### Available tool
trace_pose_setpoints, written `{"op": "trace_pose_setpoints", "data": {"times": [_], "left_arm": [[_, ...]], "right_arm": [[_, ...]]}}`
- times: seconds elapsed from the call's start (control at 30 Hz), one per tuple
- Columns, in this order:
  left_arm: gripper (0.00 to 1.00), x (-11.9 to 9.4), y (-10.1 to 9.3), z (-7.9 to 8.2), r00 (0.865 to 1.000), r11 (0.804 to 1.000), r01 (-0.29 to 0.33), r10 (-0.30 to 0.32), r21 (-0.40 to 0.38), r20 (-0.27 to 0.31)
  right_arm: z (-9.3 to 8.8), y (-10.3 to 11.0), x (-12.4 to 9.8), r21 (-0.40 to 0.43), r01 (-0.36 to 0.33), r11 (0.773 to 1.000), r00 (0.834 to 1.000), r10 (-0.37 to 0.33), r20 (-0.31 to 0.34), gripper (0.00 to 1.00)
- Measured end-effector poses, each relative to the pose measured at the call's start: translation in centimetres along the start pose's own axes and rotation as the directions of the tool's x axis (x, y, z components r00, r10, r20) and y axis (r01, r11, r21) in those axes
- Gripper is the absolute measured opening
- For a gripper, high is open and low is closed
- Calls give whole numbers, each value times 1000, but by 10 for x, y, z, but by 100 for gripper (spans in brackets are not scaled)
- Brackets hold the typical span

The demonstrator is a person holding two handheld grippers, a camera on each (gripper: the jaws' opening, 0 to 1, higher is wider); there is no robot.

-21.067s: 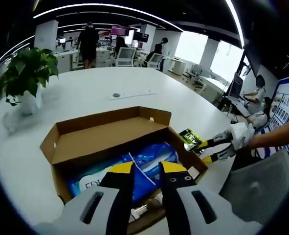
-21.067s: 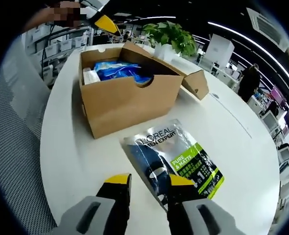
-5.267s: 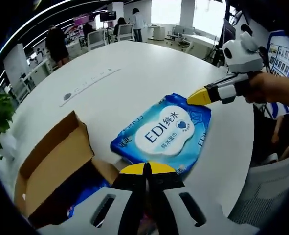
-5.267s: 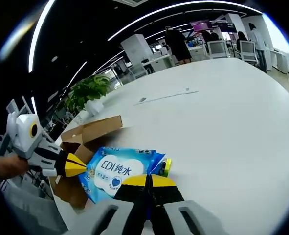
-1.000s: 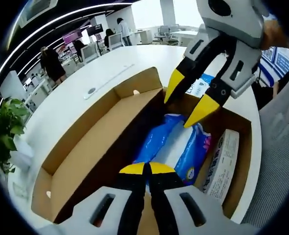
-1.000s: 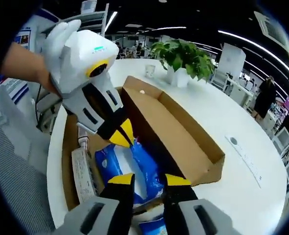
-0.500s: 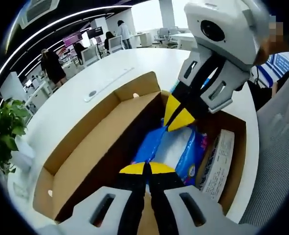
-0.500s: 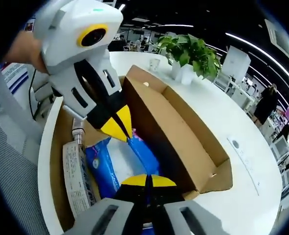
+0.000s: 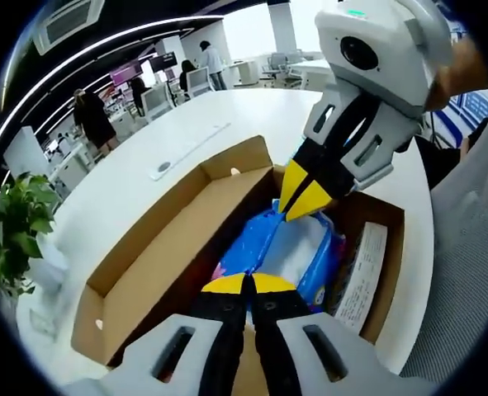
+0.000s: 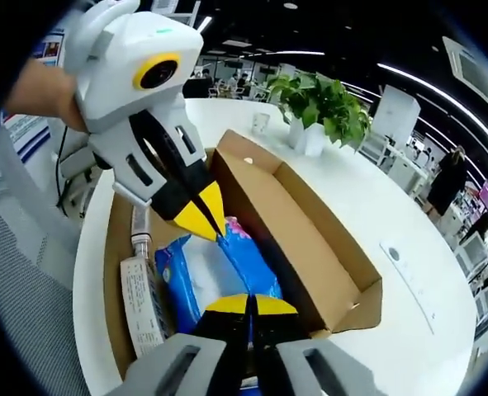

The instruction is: Operate the shoe box by opening the lid, removing the specified soft item, and placing it in the target area until the item is outside and the box remains undamaged.

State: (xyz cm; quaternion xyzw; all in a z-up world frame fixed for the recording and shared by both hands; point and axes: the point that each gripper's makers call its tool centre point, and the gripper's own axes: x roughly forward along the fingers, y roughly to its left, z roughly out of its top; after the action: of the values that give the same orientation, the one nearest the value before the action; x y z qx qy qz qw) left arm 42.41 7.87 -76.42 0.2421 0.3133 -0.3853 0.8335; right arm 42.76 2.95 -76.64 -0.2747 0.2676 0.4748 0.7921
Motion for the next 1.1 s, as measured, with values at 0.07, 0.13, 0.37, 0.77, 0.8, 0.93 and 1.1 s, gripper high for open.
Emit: {"op": "trace_pose_setpoints", "data": {"times": [0.07,0.13,0.37,0.77,0.8,0.93,1.1], "left_arm": [[0,-3,1,2,1000,1000,-5,5,3,5],[0,-6,2,4,1000,1000,-8,8,4,9],[0,-18,5,13,1000,1000,-21,21,16,23],[0,-39,7,38,998,999,-40,38,31,59],[0,-40,7,40,997,999,-41,39,32,62],[0,-43,3,47,996,999,-42,39,34,79],[0,-47,0,59,995,998,-40,36,40,96]], "right_arm": [[3,0,-2,-5,1,1000,1000,-1,8,0],[7,0,-5,-8,2,1000,1000,-2,13,0],[19,-3,-14,-15,12,1000,999,-11,38,0],[39,-8,-40,-31,27,999,996,-25,81,0],[40,-9,-42,-31,28,999,996,-25,83,0],[42,-11,-52,-36,33,999,996,-30,89,0],[42,-13,-62,-45,39,998,995,-35,90,0]]}}
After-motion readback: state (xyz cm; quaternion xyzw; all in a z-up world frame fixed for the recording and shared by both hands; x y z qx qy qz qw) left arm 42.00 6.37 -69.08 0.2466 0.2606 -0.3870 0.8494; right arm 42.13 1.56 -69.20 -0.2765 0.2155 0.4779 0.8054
